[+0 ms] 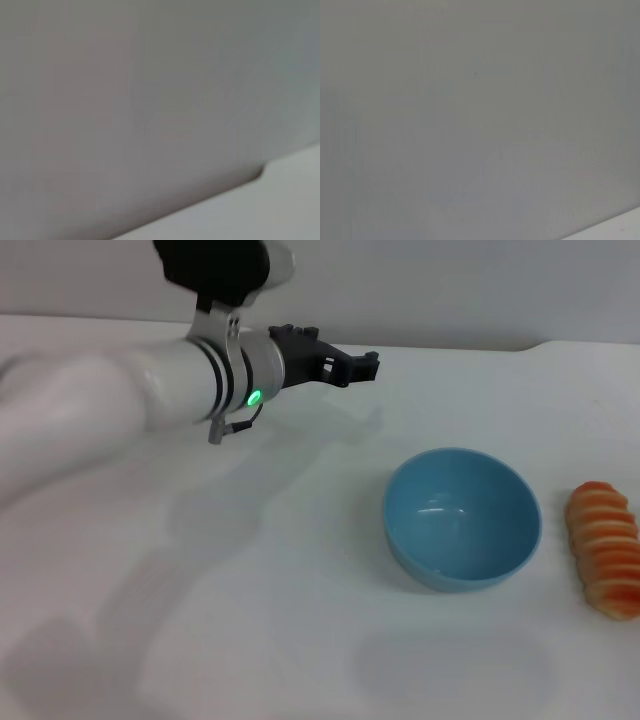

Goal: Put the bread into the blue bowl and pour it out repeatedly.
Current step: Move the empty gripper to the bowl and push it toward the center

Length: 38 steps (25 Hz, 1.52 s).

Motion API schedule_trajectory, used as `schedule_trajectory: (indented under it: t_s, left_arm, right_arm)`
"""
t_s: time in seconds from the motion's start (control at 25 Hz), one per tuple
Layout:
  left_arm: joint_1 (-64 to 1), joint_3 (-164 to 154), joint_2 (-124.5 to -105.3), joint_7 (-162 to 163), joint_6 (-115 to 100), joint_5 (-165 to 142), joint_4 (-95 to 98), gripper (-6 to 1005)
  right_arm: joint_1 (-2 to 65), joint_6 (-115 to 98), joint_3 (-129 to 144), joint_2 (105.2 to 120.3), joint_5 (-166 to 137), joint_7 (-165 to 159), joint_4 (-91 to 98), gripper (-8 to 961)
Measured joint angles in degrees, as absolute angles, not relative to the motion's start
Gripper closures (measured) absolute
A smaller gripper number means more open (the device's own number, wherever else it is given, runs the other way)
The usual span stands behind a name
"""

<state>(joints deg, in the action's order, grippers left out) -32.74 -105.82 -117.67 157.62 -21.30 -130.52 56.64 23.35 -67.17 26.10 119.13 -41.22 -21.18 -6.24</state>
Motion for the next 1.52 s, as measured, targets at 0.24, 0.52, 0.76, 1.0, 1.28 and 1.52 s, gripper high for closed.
schedule_trajectory:
  t_s: [0.24,0.52,0.76,1.0,1.28,1.52]
  left_arm:
    - [-35.2,-94.1,-117.72,156.1,-45.9,-130.2,62.6,138]
    - [-35.9,-94.5,-118.19,156.4,-52.1,-129.5,62.9,138]
    - [-37.1,-100.1,-118.48,156.7,-48.2,-124.8,57.9,138]
    - [-39.5,-103.1,-118.56,156.7,-46.6,-120.8,52.9,138]
    - [-41.4,-104.4,-118.57,156.3,-45.3,-117.8,48.0,139]
    - [-42.8,-106.6,-118.79,156.3,-42.4,-116.4,43.5,140]
  right_arm:
    - [23.5,-67.1,26.1,119.01,-41.4,-20.9,-6.2,154]
    - [23.6,-67.1,26.1,119.0,-41.4,-20.8,-6.2,155]
    - [23.6,-67.1,26.1,119.0,-41.4,-20.7,-6.2,155]
    - [23.3,-67.0,26.1,119.0,-41.4,-20.7,-6.2,155]
    - [23.2,-67.0,26.1,119.0,-41.5,-20.6,-6.2,155]
    - [23.2,-67.0,26.1,119.0,-41.5,-20.6,-6.2,156]
